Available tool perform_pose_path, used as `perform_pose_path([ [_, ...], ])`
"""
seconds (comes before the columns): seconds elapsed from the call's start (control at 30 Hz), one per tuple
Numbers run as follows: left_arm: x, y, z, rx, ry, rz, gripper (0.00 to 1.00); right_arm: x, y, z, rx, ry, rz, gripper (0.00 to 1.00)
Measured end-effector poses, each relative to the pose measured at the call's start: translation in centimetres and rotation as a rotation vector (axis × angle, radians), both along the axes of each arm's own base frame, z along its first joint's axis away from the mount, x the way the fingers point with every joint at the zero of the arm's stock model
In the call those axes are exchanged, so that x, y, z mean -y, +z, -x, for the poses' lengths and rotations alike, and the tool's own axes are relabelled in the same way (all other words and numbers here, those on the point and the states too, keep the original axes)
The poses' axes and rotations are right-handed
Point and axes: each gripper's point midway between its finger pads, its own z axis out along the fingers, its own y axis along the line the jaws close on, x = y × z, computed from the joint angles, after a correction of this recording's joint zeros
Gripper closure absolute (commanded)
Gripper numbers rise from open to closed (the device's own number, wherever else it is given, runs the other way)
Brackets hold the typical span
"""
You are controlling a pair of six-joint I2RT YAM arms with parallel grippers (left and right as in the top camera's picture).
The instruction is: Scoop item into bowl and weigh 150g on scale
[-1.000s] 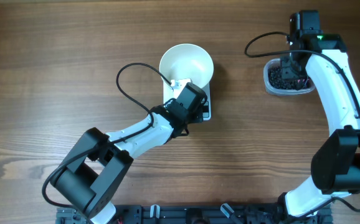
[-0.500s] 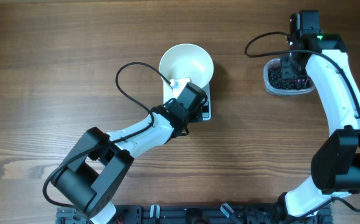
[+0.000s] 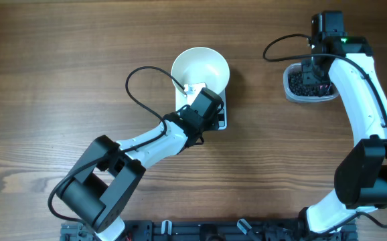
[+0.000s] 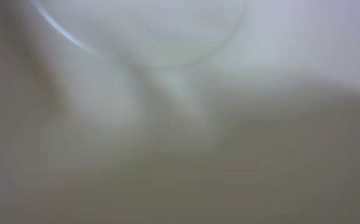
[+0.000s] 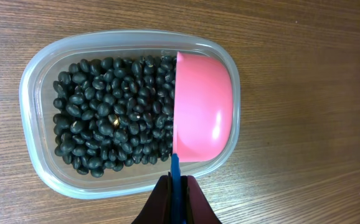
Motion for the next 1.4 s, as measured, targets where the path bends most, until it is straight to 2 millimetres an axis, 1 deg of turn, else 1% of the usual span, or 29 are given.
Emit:
perform_pose_path([
  [0.13, 0.2, 0.1, 0.3, -0.015, -0.013, 0.014, 0.96, 0.0, 0.0, 0.0, 0.0, 0.0, 0.0, 0.96],
  [0.2, 0.2, 0.2, 1.3, -0.056, -0.032, 0.018, 0.92, 0.0, 0.0, 0.0, 0.0, 0.0, 0.0, 0.96],
  [0.23, 0.2, 0.5, 1.8, -0.069, -0.042, 0.025, 0.87, 0.0, 0.0, 0.0, 0.0, 0.0, 0.0, 0.96],
  [0.3, 0.2, 1.4, 2.5, -0.086, -0.056, 0.036, 0.82, 0.0, 0.0, 0.0, 0.0, 0.0, 0.0, 0.96],
  [0.37, -0.1, 3.1, 3.3, -0.09, -0.066, 0.05, 0.8, 0.0, 0.0, 0.0, 0.0, 0.0, -0.001, 0.96],
  [0.4, -0.2, 4.5, 3.5, -0.074, -0.071, 0.068, 0.77, 0.0, 0.0, 0.0, 0.0, 0.001, -0.003, 0.96],
  [0.43, -0.2, 5.5, 3.6, -0.062, -0.075, 0.081, 0.74, -0.1, 0.0, 0.0, 0.001, 0.001, -0.003, 0.96],
  [0.47, -0.4, 6.9, 3.9, -0.044, -0.078, 0.094, 0.71, -0.1, 0.0, 0.0, 0.0, 0.001, -0.004, 0.96],
  [0.5, -0.6, 7.8, 4.1, -0.034, -0.078, 0.102, 0.66, -0.1, 0.0, 0.0, 0.001, 0.002, -0.007, 0.96],
  [0.53, -0.9, 9.2, 4.4, -0.014, -0.08, 0.115, 0.56, -0.2, -0.1, -0.1, 0.002, 0.003, -0.013, 0.96],
  [0.57, -1.5, 10.8, 4.9, 0.008, -0.078, 0.124, 0.52, -0.3, -0.1, 0.0, 0.001, 0.005, -0.017, 0.96],
  [0.6, -2.1, 11.7, 5.2, 0.023, -0.076, 0.117, 0.47, -0.4, -0.1, -0.1, 0.002, 0.006, -0.021, 0.96],
  [0.63, -3.1, 12.2, 5.9, 0.019, -0.059, 0.098, 0.4, -0.4, -0.1, -0.1, 0.003, 0.007, -0.025, 0.96],
  [0.67, -4.1, 13.1, 6.4, 0.035, -0.046, 0.088, 0.32, -0.5, -0.2, -0.1, 0.002, 0.008, -0.029, 0.96],
  [0.7, -4.9, 14.1, 6.9, 0.053, -0.036, 0.081, 0.26, -0.6, -0.2, -0.1, 0.004, 0.009, -0.034, 0.96],
  [0.73, -5.7, 15.0, 7.4, 0.075, -0.033, 0.072, 0.0, -0.6, -0.2, -0.1, 0.002, 0.01, -0.037, 0.96],
  [0.77, -6.4, 15.6, 7.9, 0.085, -0.036, 0.061, 0.0, -0.7, -0.2, -0.1, 0.003, 0.011, -0.039, 0.96],
  [0.8, -7.6, 16.1, 8.8, 0.085, -0.031, 0.039, 0.0, -0.7, -0.2, -0.2, 0.006, 0.012, -0.043, 0.96],
  [0.87, -9.2, 16.5, 10.3, 0.072, -0.028, 0.009, 0.0, -0.8, -0.2, -0.4, 0.012, 0.014, -0.049, 0.96],
  [0.93, -10.5, 16.5, 11.5, 0.054, -0.025, -0.024, 0.0, -0.9, -0.2, -0.4, 0.015, 0.016, -0.054, 0.96],
  [1.0, -12.1, 15.8, 13.2, 0.002, -0.022, -0.075, 0.0, -1.0, -0.2, -0.5, 0.018, 0.017, -0.059, 0.96],
  [1.03, -12.4, 15.7, 13.5, -0.007, -0.021, -0.083, 0.0, -1.0, -0.2, -0.6, 0.021, 0.018, -0.061, 0.96],
  [1.1, -12.5, 15.7, 13.5, -0.002, -0.028, -0.089, 0.0, -1.2, -0.2, -0.7, 0.026, 0.02, -0.068, 0.96],
  [1.23, -12.2, 16.2, 12.8, 0.036, -0.095, -0.096, 0.0, -1.2, -0.2, -0.8, 0.03, 0.021, -0.071, 0.96],
  [1.4, -12.5, 16.9, 11.2, 0.071, -0.175, -0.053, 0.0, -1.3, -0.2, -0.8, 0.029, 0.022, -0.075, 0.96],
])
